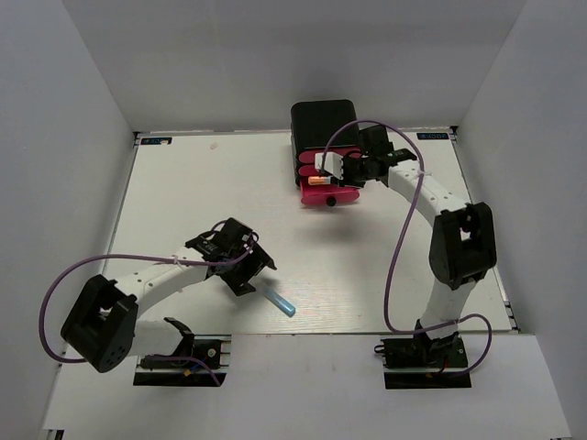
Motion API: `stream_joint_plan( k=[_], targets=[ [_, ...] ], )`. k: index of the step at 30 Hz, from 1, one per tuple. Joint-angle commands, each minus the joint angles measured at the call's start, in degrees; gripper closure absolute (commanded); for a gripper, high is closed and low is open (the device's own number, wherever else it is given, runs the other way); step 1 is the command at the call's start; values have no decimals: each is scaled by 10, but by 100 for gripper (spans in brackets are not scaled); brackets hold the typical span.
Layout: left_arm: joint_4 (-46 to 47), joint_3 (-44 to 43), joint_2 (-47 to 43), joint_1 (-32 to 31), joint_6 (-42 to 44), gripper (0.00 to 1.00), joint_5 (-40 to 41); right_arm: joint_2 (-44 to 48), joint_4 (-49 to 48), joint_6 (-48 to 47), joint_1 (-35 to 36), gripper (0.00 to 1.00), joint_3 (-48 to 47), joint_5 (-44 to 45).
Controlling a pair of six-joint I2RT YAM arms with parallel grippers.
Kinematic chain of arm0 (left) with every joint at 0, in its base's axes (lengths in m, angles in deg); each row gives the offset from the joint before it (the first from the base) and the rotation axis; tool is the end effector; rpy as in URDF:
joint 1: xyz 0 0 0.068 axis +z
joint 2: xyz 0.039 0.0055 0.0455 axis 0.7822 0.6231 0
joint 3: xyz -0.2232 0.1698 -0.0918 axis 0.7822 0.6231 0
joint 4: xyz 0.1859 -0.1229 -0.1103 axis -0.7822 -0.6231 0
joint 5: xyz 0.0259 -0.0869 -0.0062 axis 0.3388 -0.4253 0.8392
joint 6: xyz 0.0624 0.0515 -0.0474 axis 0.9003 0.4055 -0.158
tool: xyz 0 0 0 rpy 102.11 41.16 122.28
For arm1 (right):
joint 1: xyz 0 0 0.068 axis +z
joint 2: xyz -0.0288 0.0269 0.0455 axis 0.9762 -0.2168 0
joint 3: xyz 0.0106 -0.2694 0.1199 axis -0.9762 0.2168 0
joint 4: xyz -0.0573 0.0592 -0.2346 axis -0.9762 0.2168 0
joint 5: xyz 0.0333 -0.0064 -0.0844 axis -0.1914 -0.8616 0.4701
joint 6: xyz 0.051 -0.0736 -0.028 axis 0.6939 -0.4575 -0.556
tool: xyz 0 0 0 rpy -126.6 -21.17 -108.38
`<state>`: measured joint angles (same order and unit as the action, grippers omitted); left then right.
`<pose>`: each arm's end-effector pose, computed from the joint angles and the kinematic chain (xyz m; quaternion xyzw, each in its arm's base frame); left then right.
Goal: Sort the stationery into containers
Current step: Place the pen in the drawer.
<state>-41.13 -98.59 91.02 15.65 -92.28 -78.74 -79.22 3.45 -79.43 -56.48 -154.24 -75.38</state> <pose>0.1742 -0.1358 0.1606 -0.3256 0.9221 -0.1953 0.0745 0.3903 0.1873 0.2657 -0.7061 0.5757 0.0259 0.4115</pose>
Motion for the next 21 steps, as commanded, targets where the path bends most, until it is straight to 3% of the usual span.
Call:
stream_joint_plan(
  k=[1,10,16,21],
  targets=[
    [14,-5,0,-5,-13,10,-12,-31,-9,-22,-5,96,-37,16],
    [30,-5,17,-10,-18,10,-12,-95,-56,-9,-3,93,-65,59],
    [30,-5,29,-15,-18,10,-18,-103,-69,-5,-4,64,-56,74],
    [21,-18,51,-15,-18,10,-23,-84,-63,10,-8,59,-52,60]
  ],
)
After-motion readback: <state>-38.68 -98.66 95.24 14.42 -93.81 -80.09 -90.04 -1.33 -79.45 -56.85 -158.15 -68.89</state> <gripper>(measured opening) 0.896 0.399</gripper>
